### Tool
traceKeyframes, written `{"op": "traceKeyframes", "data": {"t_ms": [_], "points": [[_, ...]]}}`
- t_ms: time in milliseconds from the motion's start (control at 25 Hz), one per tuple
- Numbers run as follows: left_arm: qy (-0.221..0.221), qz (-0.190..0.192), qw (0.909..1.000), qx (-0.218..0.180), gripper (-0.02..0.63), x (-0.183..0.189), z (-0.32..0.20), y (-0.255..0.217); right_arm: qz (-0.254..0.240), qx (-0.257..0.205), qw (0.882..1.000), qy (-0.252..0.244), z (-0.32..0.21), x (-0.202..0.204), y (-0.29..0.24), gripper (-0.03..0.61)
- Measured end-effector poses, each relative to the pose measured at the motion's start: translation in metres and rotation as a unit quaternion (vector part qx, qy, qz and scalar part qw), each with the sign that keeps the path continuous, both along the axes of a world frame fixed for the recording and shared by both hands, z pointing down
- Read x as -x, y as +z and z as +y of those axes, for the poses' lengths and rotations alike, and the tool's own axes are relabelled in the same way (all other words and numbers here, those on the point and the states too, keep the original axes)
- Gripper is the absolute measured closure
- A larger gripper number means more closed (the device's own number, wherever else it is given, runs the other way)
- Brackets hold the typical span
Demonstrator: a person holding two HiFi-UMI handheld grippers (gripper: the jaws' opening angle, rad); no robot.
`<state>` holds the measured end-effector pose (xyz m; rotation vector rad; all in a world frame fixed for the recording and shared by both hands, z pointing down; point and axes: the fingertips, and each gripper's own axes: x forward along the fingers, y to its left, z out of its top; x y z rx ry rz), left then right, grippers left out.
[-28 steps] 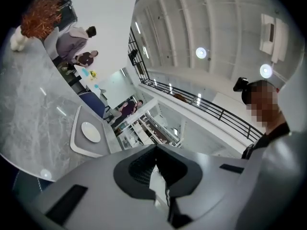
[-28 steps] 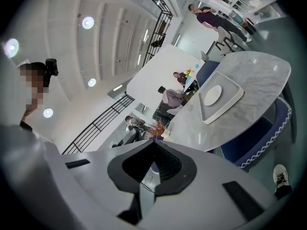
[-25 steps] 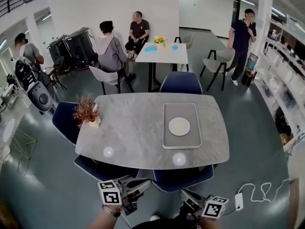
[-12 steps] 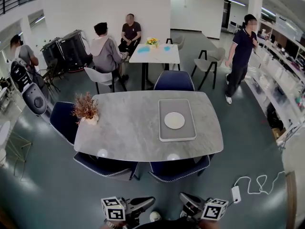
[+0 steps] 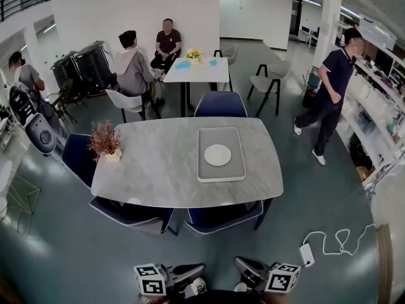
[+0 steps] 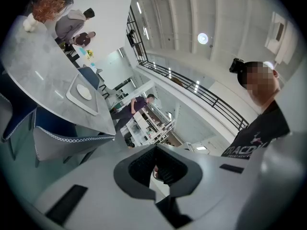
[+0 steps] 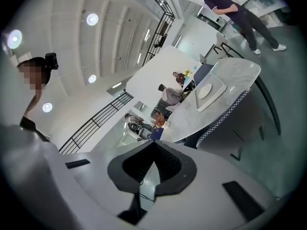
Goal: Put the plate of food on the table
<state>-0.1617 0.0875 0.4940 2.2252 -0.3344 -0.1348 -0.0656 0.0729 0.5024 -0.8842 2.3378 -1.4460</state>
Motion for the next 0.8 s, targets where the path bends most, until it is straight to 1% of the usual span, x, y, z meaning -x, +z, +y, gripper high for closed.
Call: {"op": "traceKeyframes", "data": {"t_ms": [200, 320, 440, 520, 720, 800], "points": [[-0.003, 0.002, 1.0, -0.002, 0.606, -0.038, 0.02, -0.005, 0.009, -0.017, 0.999, -0.033, 0.017, -0.027, -0.004, 0.568], [-0.01, -0.006, 0.9999, -0.002, 0.606, -0.054, 0.029, -0.005, 0.014, -0.026, 0.998, -0.057, 0.026, -0.037, -0.006, 0.568], [-0.034, -0.013, 0.9993, -0.003, 0.606, -0.06, 0.027, -0.003, 0.022, -0.037, 0.996, -0.078, 0.036, -0.044, -0.005, 0.568], [-0.048, -0.009, 0.9988, -0.005, 0.606, -0.06, 0.022, -0.005, 0.026, -0.042, 0.995, -0.09, 0.042, -0.047, -0.004, 0.568], [-0.05, -0.007, 0.9987, -0.002, 0.606, -0.078, 0.024, -0.009, 0.012, -0.032, 0.995, -0.093, 0.052, -0.062, 0.001, 0.568], [-0.057, 0.004, 0.9983, 0.008, 0.606, -0.083, 0.027, -0.008, 0.009, -0.03, 0.995, -0.093, 0.054, -0.067, 0.002, 0.568]]}}
